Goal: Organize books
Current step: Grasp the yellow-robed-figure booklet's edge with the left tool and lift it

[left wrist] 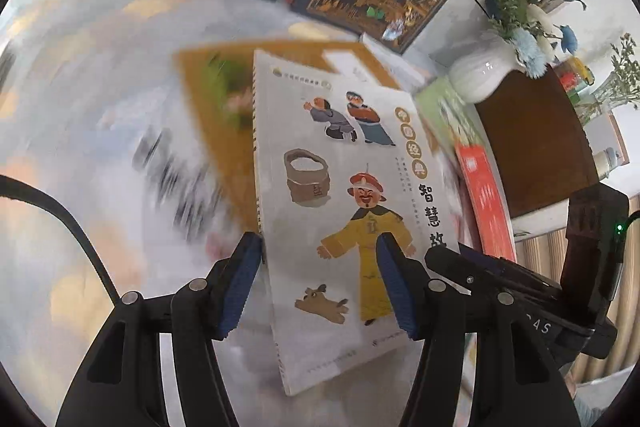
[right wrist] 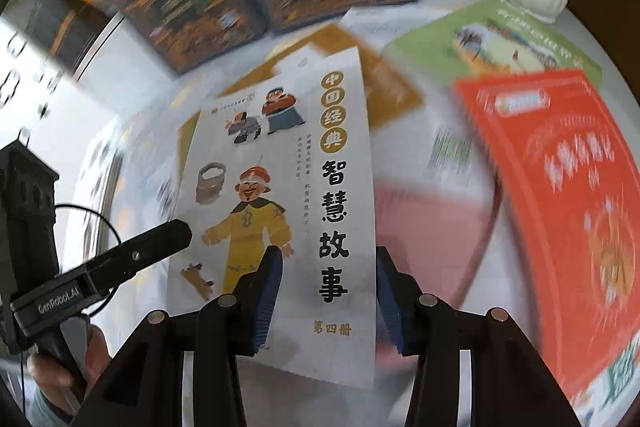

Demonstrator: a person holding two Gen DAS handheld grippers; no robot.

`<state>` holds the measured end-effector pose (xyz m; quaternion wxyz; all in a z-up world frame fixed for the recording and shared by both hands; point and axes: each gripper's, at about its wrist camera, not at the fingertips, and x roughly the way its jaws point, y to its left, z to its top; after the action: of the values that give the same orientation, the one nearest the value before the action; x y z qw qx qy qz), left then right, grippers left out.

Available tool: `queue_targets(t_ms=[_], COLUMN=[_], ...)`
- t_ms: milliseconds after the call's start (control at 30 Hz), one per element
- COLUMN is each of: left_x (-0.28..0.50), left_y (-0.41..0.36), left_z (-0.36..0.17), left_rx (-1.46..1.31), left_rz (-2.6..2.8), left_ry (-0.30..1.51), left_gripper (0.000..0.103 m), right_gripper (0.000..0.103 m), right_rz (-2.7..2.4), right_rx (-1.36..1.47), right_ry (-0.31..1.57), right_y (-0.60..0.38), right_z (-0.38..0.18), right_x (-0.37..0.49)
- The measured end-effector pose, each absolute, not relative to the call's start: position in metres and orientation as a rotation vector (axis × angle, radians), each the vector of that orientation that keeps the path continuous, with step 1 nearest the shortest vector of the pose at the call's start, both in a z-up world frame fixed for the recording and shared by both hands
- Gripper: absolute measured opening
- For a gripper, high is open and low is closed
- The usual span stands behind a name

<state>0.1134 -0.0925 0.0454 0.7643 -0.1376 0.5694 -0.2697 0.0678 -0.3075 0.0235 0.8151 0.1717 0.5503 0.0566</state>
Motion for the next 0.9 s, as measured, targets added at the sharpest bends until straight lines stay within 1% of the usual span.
queue_targets(t_ms=[133, 267, 433, 500, 533, 567, 667, 700, 733, 800, 900], left_x=[0.045, -0.003, -0.035, -0.045, -0.048, -0.052, -0.060, -0.064, -0.066, -0.068, -0.071], left_y=[-0.061, -0.034, -0.017, -0.017, -0.017, -0.017, -0.020, -0.022, -0.024, -0.025, -0.007], left_z=[0.044, 0.036, 0.027, 0.031, 0.031, 0.028, 0.027, 0.026, 0.026, 0.028, 0.039], left_rx=[-0.322, -0.380, -0.434, -0.391, -0.366, -0.350, -0.343, -0.350, -0.335, -0.305, -0.480], left_rz=[-0.543, -0.516, -0.481, -0.465, -0.454, -0.448, -0.458, -0.480, -0.492, -0.500, -0.555], left_ry=[1.273, 1.309, 1.323, 1.316, 1.317, 1.330, 1.310, 1.309, 1.302, 1.291, 1.244], left_gripper=[0.057, 0.057, 0.057, 0.057, 0.057, 0.056, 0.056, 0.051, 0.051, 0.043, 0.038], right_gripper=[0.046, 0.047, 0.046, 0.044, 0.041, 0.036, 0.034, 0.034, 0.035, 0.035, 0.035], right_rz=[0.187, 0.211, 0.215, 0.218, 0.219, 0.214, 0.202, 0.207, 0.210, 0.204, 0.216], right_rx=[0.297, 0.261, 0.242, 0.246, 0.236, 0.208, 0.143, 0.127, 0.111, 0.095, 0.139], right_ry=[1.252, 1.315, 1.290, 1.277, 1.269, 1.264, 1.278, 1.273, 1.267, 1.264, 1.261], right_y=[-0.276, -0.256, -0.259, -0.264, -0.264, -0.261, -0.251, -0.247, -0.244, -0.241, -0.247], right_z=[0.016, -0.004, 0.003, 0.008, 0.008, 0.008, 0.002, 0.002, 0.001, 0.001, -0.001], right_x=[0.009, -0.046, -0.063, -0.065, -0.067, -0.070, -0.078, -0.079, -0.081, -0.082, -0.080])
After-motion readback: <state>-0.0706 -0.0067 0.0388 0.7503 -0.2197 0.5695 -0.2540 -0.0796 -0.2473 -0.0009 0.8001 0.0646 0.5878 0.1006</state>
